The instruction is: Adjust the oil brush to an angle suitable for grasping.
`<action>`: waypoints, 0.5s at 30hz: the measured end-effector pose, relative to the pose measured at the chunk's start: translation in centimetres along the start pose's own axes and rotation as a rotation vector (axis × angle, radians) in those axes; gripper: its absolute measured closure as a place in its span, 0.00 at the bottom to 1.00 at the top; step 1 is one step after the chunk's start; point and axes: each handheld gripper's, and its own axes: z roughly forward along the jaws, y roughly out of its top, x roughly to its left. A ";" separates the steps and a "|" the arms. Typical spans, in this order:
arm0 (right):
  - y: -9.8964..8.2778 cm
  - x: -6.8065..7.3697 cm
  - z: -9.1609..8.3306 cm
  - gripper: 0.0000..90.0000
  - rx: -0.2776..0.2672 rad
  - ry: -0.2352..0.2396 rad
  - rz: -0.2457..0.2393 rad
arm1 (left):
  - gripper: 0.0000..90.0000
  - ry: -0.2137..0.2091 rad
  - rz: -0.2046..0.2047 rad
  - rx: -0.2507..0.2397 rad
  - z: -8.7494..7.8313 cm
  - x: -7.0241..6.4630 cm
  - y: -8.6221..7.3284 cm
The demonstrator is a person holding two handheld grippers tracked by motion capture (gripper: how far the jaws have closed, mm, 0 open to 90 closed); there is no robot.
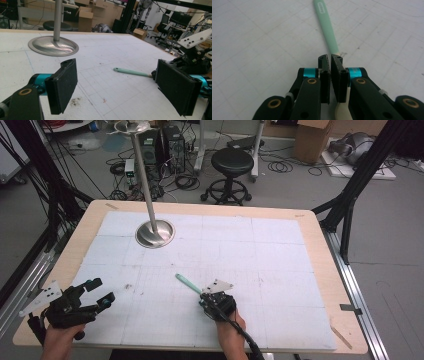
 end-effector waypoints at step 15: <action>-0.4 -2.0 -0.8 0.86 -0.027 -0.032 0.057 | 0.21 -0.001 -0.004 -0.003 0.0 0.0 0.0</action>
